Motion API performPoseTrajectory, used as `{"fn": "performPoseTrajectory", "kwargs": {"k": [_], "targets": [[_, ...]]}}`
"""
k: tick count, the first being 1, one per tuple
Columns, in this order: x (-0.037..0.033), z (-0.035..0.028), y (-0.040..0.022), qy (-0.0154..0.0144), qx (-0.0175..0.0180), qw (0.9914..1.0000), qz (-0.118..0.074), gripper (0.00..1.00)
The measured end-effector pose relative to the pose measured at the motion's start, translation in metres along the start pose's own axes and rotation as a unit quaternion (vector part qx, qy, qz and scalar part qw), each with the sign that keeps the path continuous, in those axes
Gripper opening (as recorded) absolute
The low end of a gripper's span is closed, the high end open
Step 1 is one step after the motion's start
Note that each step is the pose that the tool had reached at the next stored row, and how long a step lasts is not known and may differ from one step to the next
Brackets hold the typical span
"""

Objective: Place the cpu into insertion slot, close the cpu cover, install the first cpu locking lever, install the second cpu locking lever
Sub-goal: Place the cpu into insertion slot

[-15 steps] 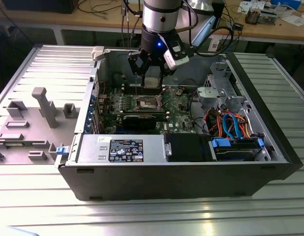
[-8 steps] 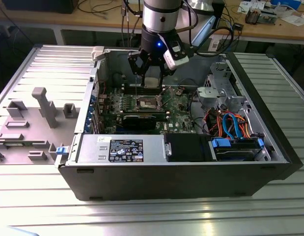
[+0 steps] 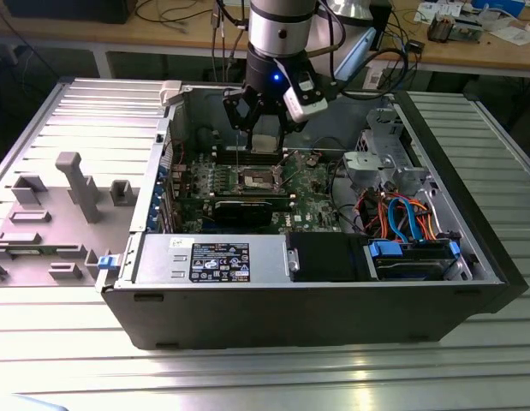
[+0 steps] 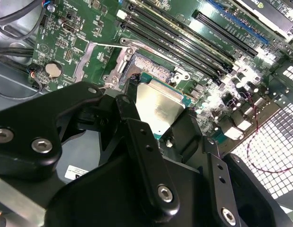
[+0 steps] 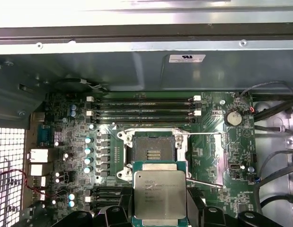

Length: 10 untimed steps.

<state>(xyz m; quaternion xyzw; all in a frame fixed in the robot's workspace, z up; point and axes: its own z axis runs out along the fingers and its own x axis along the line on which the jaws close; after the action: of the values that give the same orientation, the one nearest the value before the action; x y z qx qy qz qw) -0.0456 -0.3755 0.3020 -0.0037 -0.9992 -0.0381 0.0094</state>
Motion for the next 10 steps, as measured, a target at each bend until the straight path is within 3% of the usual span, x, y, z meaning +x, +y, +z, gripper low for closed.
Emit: {"fn": "performPoseTrajectory", "kwargs": {"k": [10], "targets": [[0.0000,0.0001,0.0000,-0.0013,-0.0003,0.99985,0.017,0.54]]}}
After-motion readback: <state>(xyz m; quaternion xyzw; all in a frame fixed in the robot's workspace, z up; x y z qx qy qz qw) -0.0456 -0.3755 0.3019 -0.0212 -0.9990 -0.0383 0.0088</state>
